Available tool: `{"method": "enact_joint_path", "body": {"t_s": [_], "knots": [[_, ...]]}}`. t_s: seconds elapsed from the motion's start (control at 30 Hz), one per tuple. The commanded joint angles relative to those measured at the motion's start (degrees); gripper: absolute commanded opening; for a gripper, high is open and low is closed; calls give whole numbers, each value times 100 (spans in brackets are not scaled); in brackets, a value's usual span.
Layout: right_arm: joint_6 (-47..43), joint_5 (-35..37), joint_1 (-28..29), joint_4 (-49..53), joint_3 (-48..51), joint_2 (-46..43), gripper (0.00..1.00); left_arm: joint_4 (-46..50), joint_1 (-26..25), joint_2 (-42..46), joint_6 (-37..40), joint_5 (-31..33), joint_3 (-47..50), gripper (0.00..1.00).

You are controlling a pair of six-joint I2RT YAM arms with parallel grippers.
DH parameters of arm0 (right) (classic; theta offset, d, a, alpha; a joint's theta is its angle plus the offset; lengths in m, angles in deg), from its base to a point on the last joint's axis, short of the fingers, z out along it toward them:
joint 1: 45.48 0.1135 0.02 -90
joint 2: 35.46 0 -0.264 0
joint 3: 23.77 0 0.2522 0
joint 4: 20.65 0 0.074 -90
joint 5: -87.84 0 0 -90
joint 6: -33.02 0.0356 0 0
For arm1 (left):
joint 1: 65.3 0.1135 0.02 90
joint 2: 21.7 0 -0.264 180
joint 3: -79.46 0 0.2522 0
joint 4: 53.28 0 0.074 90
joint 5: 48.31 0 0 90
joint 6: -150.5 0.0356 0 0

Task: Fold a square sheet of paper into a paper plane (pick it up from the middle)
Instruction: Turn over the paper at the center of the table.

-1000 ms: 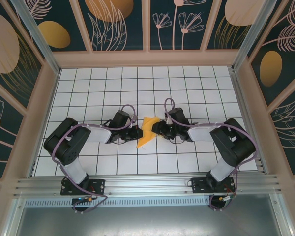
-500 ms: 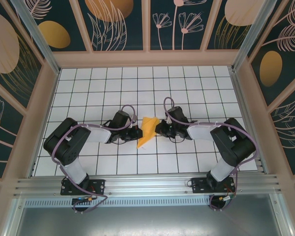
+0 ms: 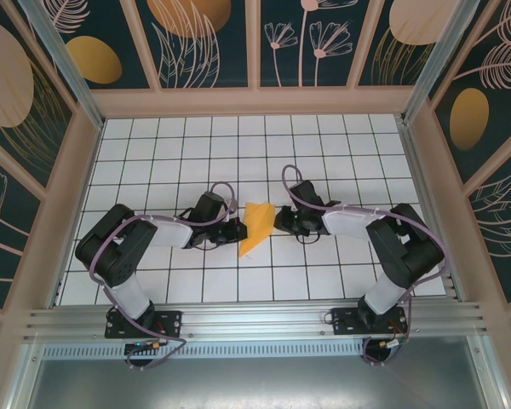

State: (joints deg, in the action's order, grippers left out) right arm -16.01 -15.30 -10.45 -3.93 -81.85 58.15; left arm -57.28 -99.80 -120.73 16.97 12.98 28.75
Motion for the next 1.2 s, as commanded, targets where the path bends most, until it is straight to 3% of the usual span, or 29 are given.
{"method": "enact_joint_path", "body": {"t_s": [0.0,0.27,0.5,0.77,1.0,1.17], "knots": [[8,-318,125,-234,53,-249,19,409,-18,-50,169,-47,65,8],[227,-1054,259,-1068,108,165,14,454,-20,-47,195,-60,56,8],[284,-958,167,-1047,473,471,14,521,-13,-57,222,-47,30,7],[183,-865,-233,-874,791,117,16,707,-21,-142,329,46,4,6],[149,-856,-343,-717,868,-138,21,746,-21,-220,338,33,-14,5],[560,-1059,-249,-1148,984,-524,31,478,-21,-112,100,-121,79,5]]}}
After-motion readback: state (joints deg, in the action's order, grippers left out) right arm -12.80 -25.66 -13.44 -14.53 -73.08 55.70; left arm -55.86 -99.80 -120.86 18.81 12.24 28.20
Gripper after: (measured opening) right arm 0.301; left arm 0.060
